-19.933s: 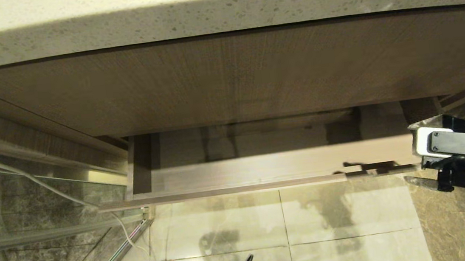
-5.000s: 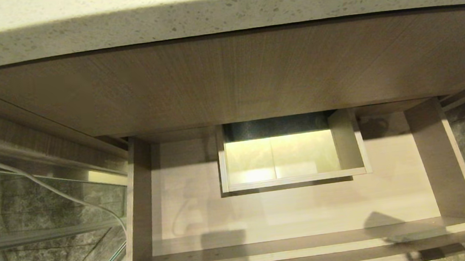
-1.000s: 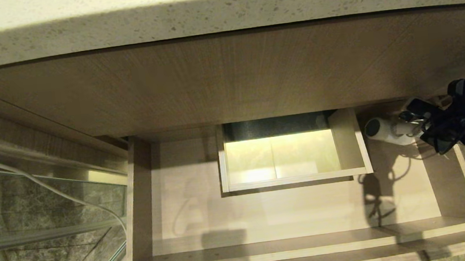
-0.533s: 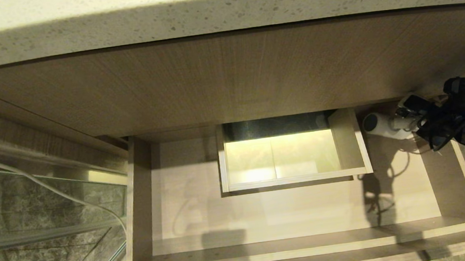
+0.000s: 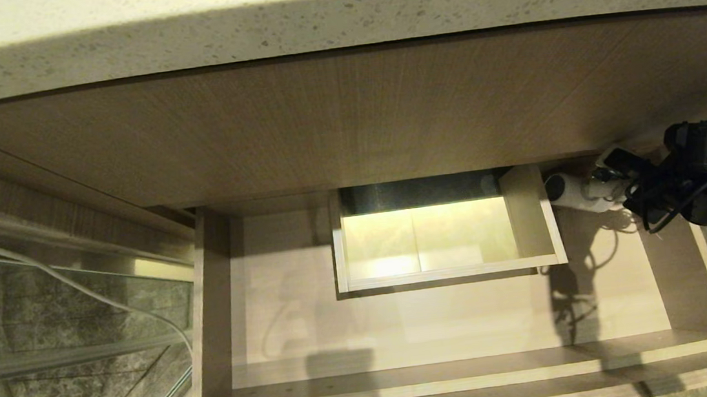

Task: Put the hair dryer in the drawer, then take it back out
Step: Put it into the drawer

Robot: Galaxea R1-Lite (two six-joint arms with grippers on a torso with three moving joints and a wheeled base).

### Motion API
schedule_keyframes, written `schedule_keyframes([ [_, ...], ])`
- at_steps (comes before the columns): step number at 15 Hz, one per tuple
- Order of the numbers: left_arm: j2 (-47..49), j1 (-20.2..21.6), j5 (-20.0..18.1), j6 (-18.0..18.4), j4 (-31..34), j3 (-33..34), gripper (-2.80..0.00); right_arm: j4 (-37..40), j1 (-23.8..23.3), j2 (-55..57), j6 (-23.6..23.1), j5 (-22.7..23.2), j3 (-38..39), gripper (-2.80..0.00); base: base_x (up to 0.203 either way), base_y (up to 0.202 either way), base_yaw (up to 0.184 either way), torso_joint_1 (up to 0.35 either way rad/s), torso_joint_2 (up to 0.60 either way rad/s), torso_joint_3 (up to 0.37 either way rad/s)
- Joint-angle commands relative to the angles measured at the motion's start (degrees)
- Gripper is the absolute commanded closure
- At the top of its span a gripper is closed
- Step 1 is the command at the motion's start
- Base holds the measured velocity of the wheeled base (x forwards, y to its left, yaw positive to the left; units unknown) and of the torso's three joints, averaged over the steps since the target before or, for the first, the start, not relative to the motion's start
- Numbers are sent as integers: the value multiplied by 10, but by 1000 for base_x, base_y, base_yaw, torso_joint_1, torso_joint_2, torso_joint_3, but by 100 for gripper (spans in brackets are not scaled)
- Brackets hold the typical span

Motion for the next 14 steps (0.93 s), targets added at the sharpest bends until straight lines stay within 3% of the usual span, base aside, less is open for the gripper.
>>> schedule_keyframes([
  [1,0,0,0,0,-1,23,0,-1,0,2,-2,-3,4,-280,0,0,0,0,0,0],
  [8,0,0,0,0,-1,23,0,1,0,-16,-3,-3,11,-280,0,0,0,0,0,0],
  [14,0,0,0,0,-1,23,0,12,-4,-82,-8,0,84,-280,0,0,0,0,0,0],
])
